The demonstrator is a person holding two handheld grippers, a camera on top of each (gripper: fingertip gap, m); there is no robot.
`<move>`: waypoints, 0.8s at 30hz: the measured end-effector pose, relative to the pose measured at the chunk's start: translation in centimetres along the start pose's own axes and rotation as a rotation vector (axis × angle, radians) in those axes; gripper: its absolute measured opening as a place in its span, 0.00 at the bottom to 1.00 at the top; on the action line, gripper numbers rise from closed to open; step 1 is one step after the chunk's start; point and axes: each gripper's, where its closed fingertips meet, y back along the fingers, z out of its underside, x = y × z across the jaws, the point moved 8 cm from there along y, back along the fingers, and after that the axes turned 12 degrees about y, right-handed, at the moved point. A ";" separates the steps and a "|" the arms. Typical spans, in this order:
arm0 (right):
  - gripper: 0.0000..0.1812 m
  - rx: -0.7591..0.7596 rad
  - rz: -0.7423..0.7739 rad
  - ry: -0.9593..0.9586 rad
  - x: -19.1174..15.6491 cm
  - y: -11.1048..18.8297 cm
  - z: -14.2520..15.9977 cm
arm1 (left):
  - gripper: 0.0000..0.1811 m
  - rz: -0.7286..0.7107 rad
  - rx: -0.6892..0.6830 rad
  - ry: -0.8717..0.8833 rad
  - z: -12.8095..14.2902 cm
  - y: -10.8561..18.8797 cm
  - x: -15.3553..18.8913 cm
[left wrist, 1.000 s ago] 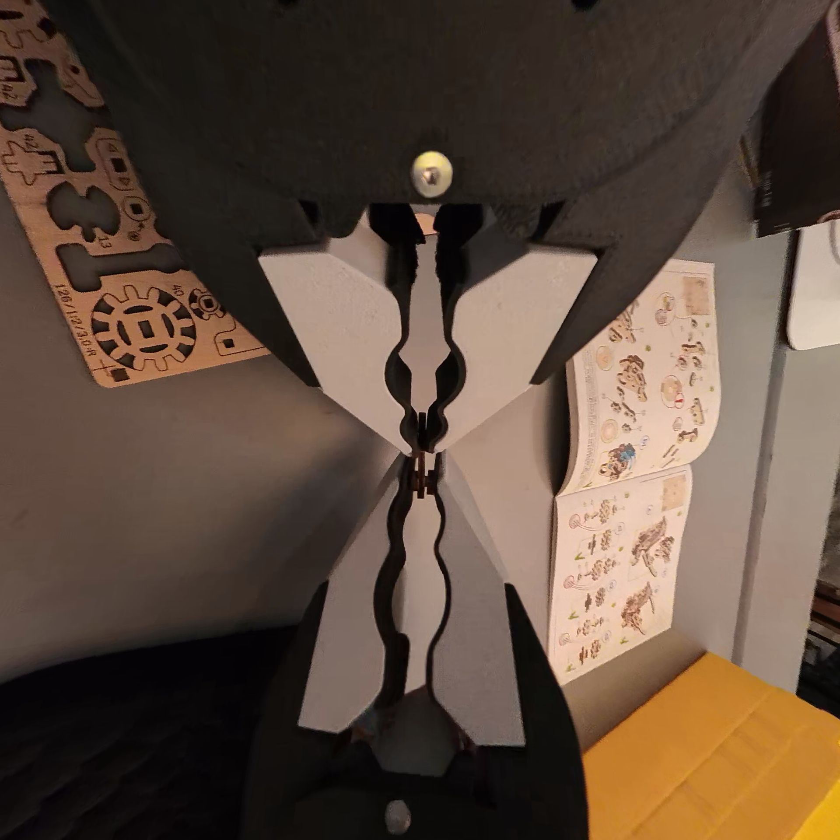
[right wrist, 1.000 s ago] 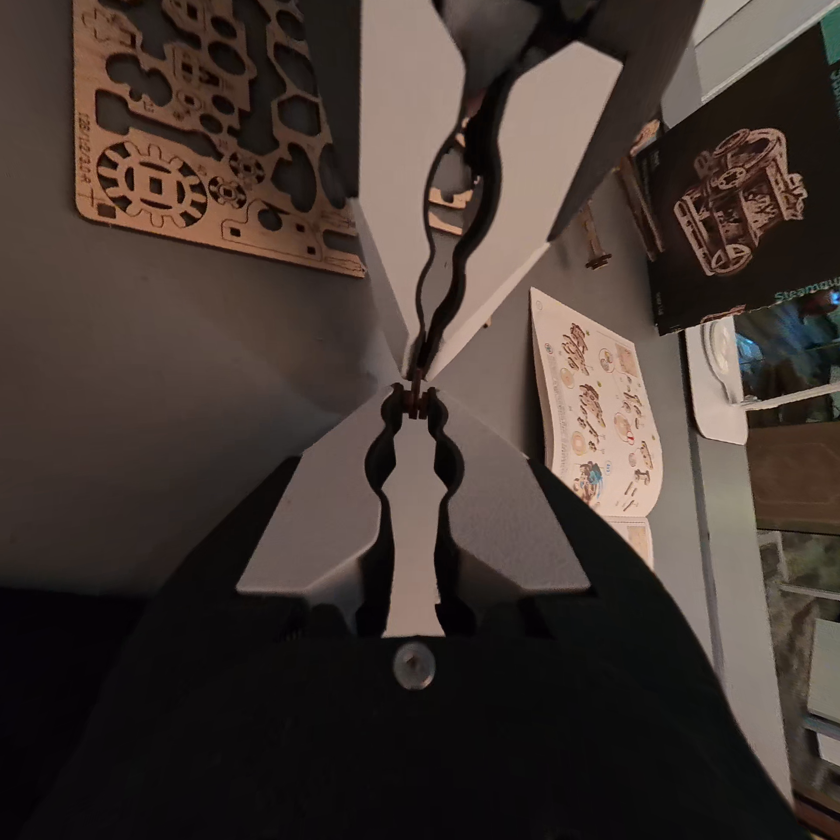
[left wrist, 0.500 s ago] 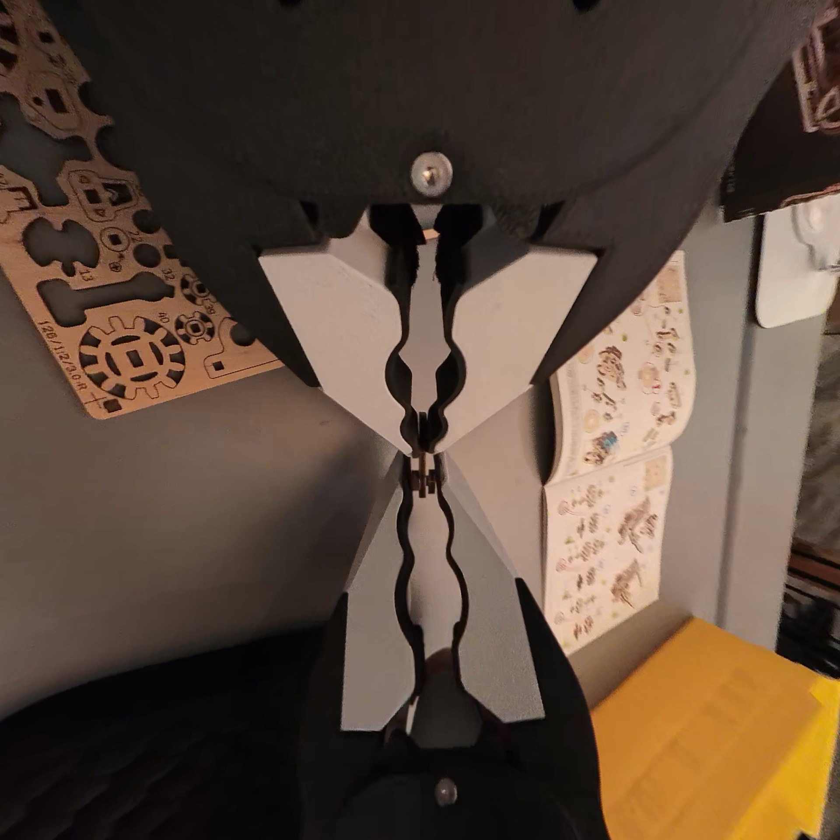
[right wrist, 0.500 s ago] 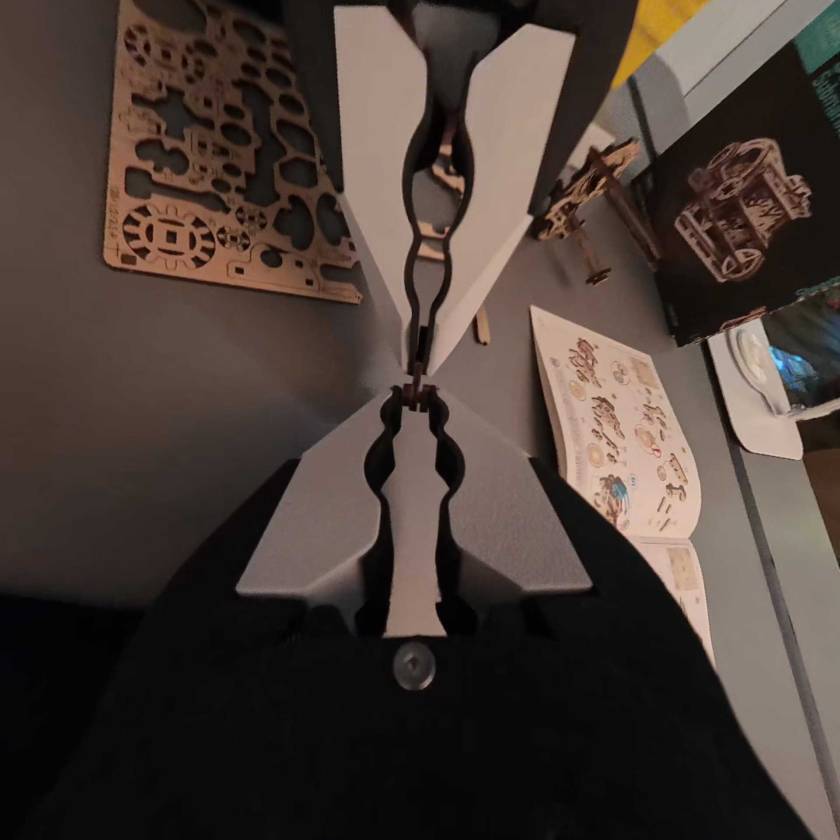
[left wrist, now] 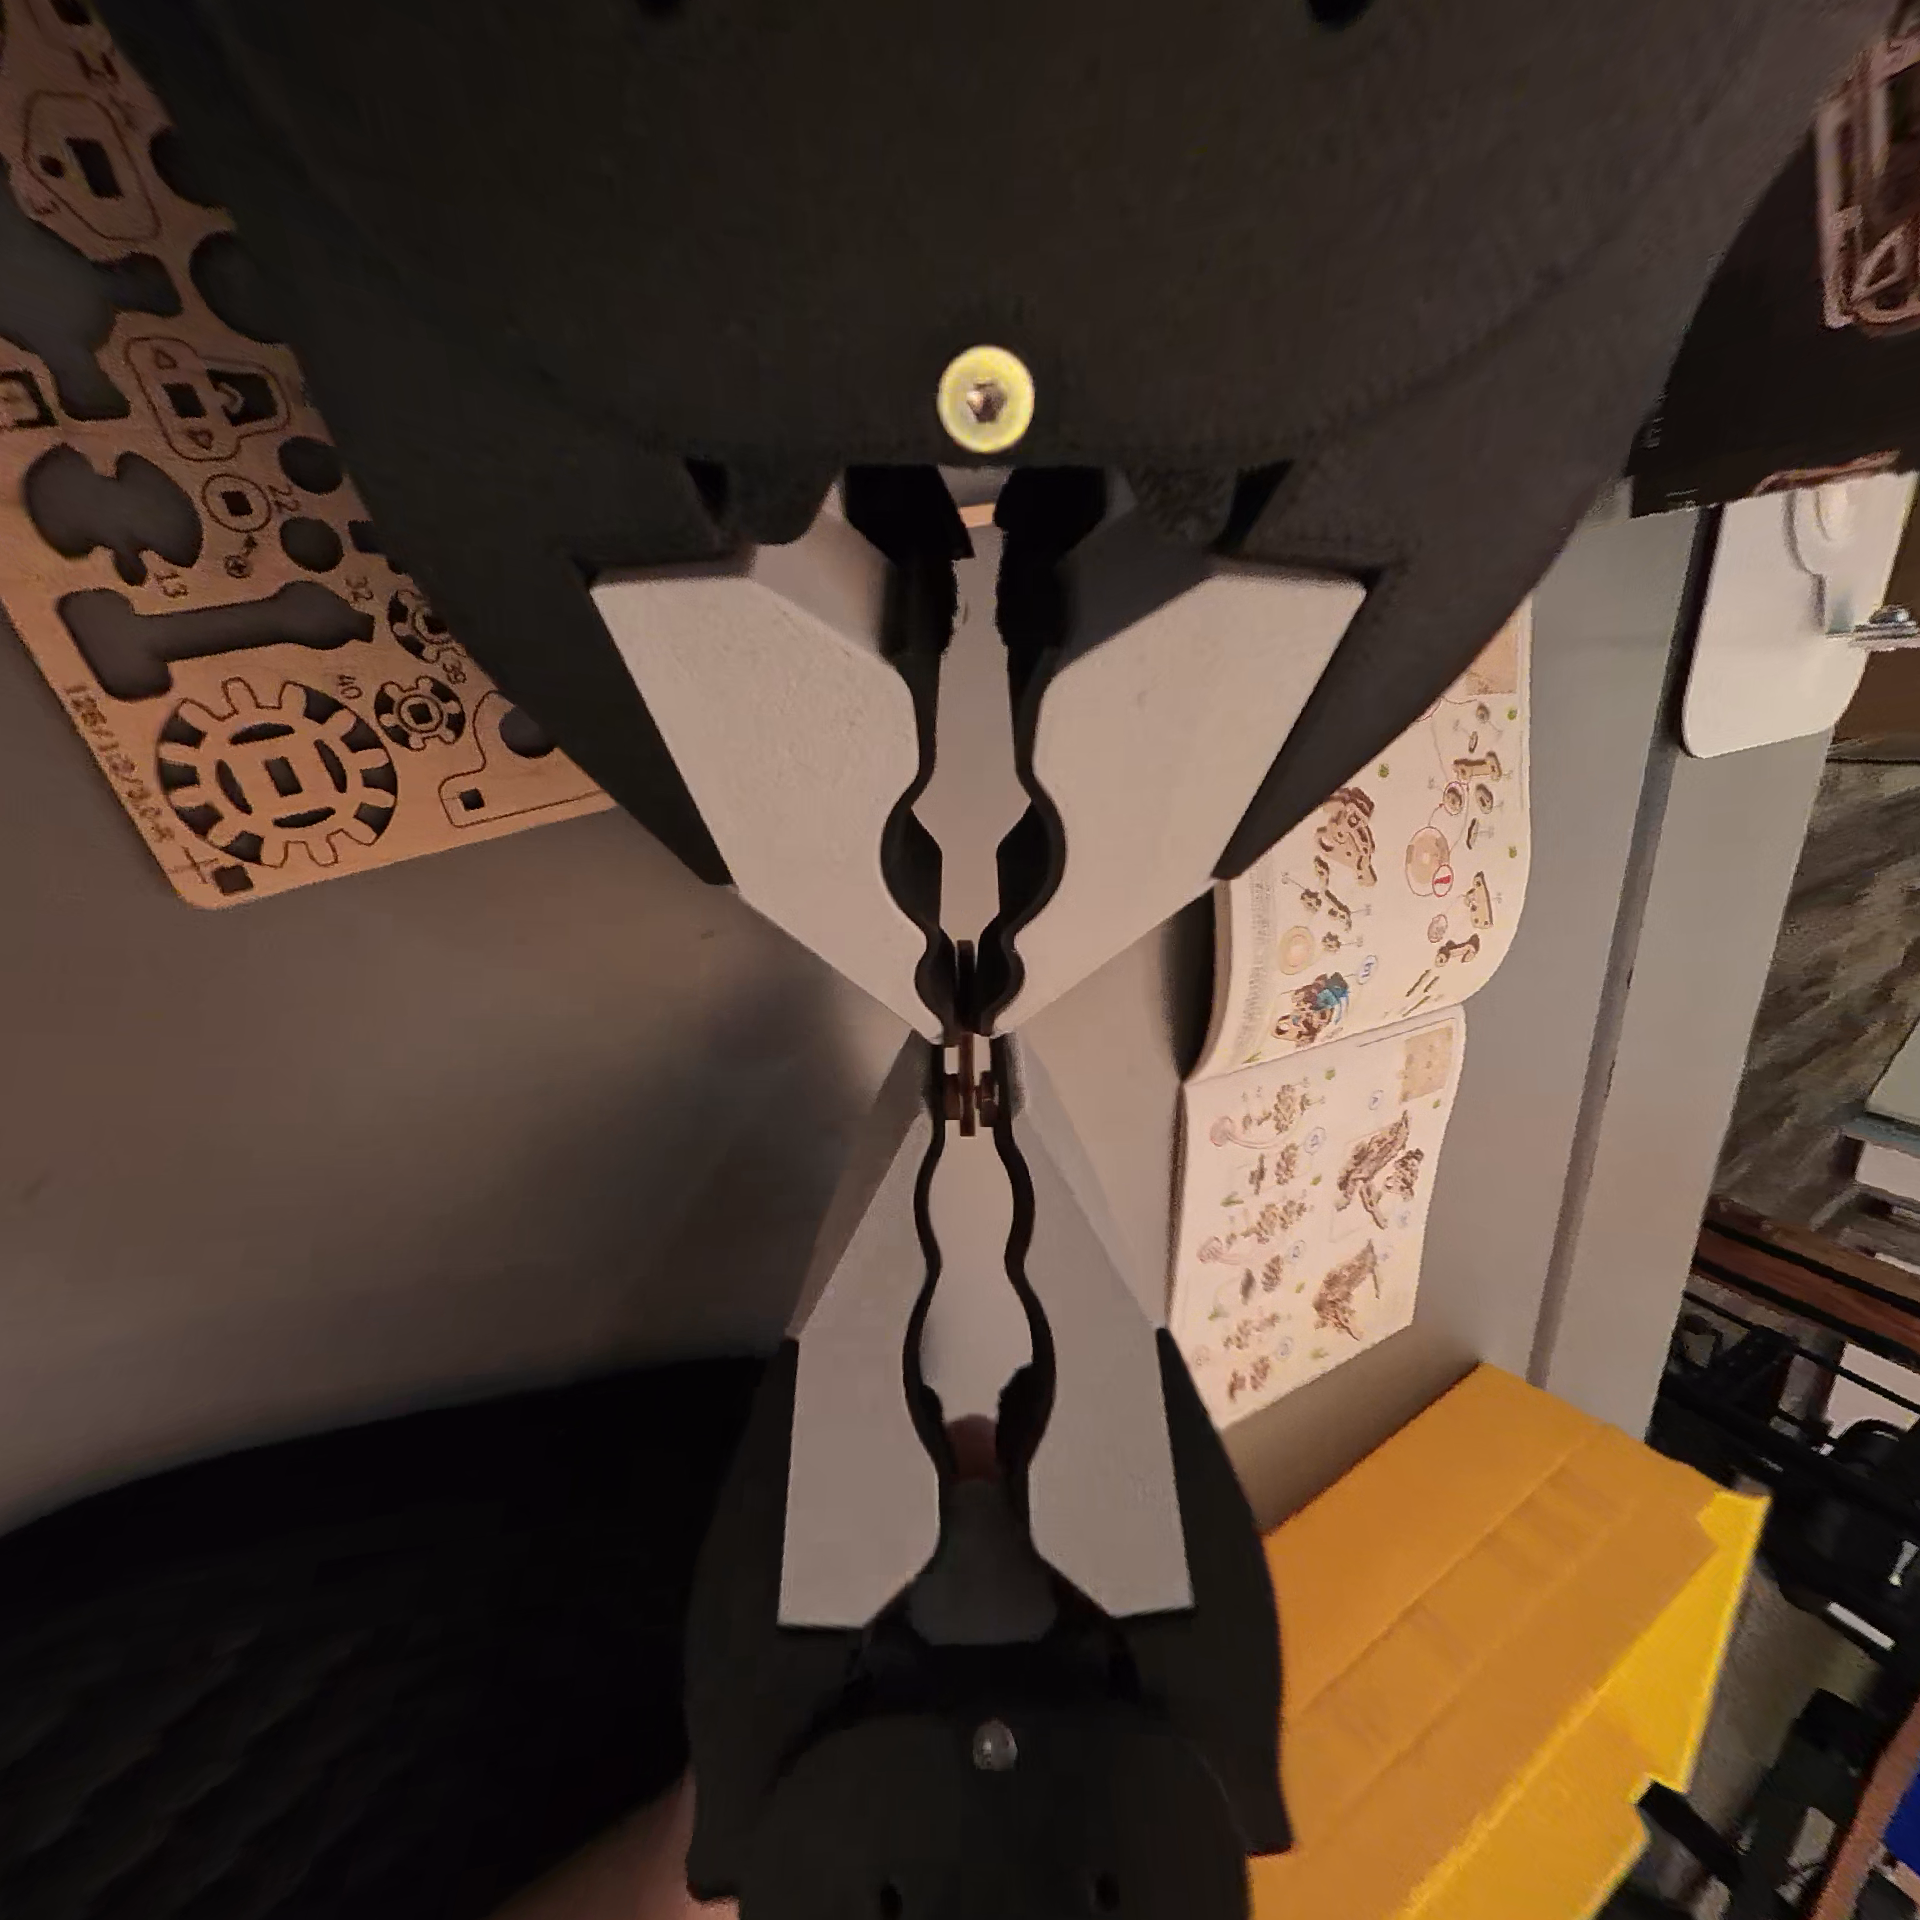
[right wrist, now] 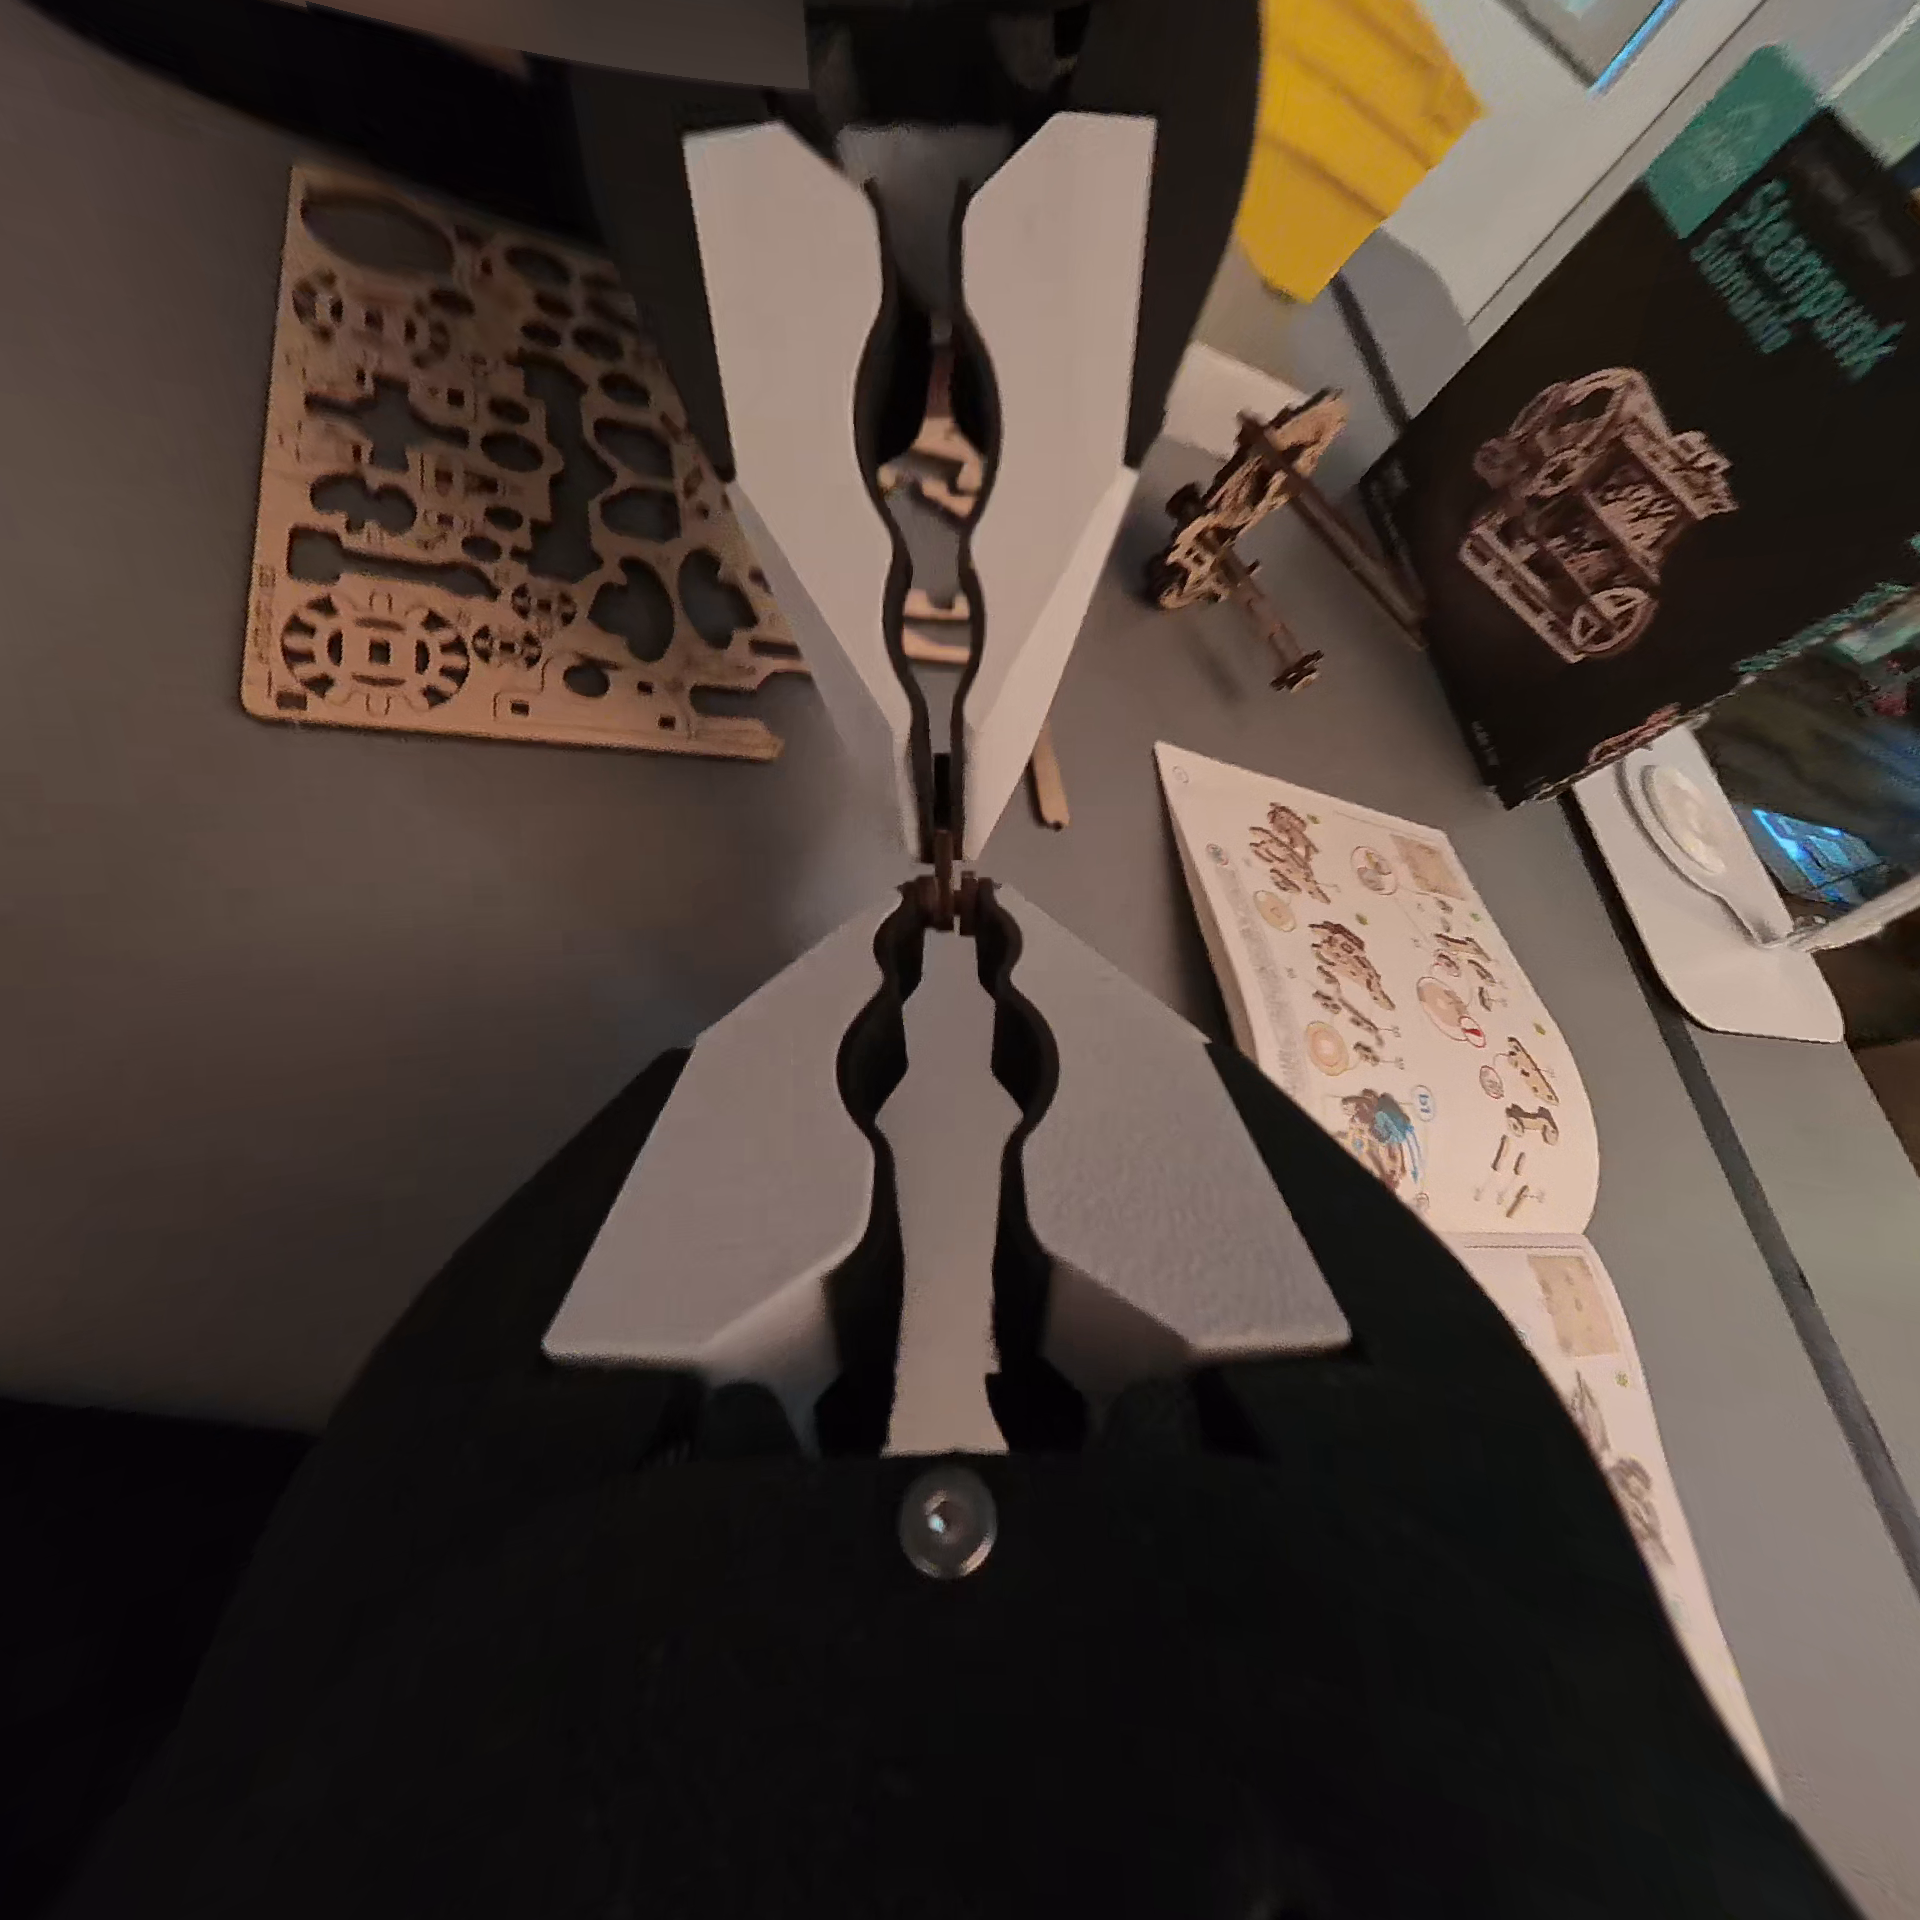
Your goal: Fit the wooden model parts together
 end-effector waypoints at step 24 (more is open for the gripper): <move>0.01 0.135 -0.015 -0.137 1.3 2.0 -1.0 | 0.01 0.021 0.222 0.076 -0.9 1.4 -0.7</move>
